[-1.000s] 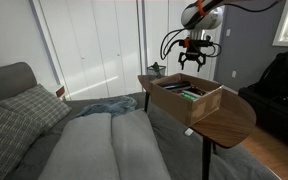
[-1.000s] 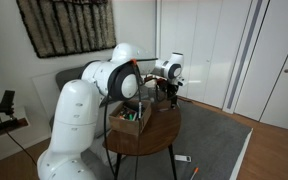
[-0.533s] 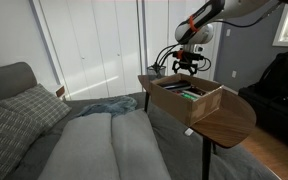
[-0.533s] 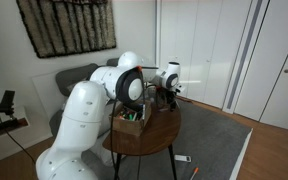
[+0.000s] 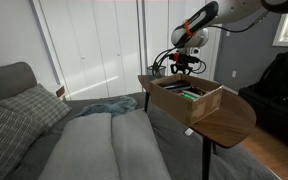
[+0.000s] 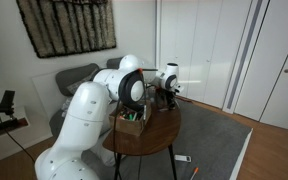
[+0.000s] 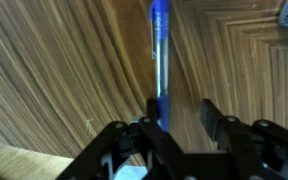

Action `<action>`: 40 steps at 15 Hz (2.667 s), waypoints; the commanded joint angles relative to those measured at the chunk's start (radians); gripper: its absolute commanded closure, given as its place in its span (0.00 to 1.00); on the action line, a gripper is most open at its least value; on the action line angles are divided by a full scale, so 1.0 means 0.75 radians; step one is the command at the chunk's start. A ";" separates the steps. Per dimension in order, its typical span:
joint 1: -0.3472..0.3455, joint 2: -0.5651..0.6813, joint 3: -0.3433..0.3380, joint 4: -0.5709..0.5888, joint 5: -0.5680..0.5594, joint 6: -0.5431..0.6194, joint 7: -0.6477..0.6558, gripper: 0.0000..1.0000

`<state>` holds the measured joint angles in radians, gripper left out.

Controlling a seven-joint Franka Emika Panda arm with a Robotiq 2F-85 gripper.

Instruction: Put the pen on the table in the stationary holder

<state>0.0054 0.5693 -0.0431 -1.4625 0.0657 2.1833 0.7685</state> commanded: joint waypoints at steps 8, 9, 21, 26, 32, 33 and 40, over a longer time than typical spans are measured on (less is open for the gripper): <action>0.034 -0.042 -0.059 0.030 -0.021 -0.120 0.026 0.97; 0.039 -0.087 -0.070 -0.002 -0.042 -0.085 0.023 0.97; 0.376 -0.285 -0.140 0.009 -0.797 0.264 0.351 0.97; 0.480 -0.194 -0.128 0.082 -1.217 0.224 0.661 0.97; 0.482 -0.151 -0.070 0.049 -1.426 0.151 0.797 0.97; 0.486 -0.156 -0.062 0.035 -1.454 0.142 0.813 0.97; 0.489 -0.150 0.037 0.022 -1.558 -0.008 0.845 0.76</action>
<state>0.3704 0.4557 -0.0454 -1.4377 -1.0656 2.2313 1.3734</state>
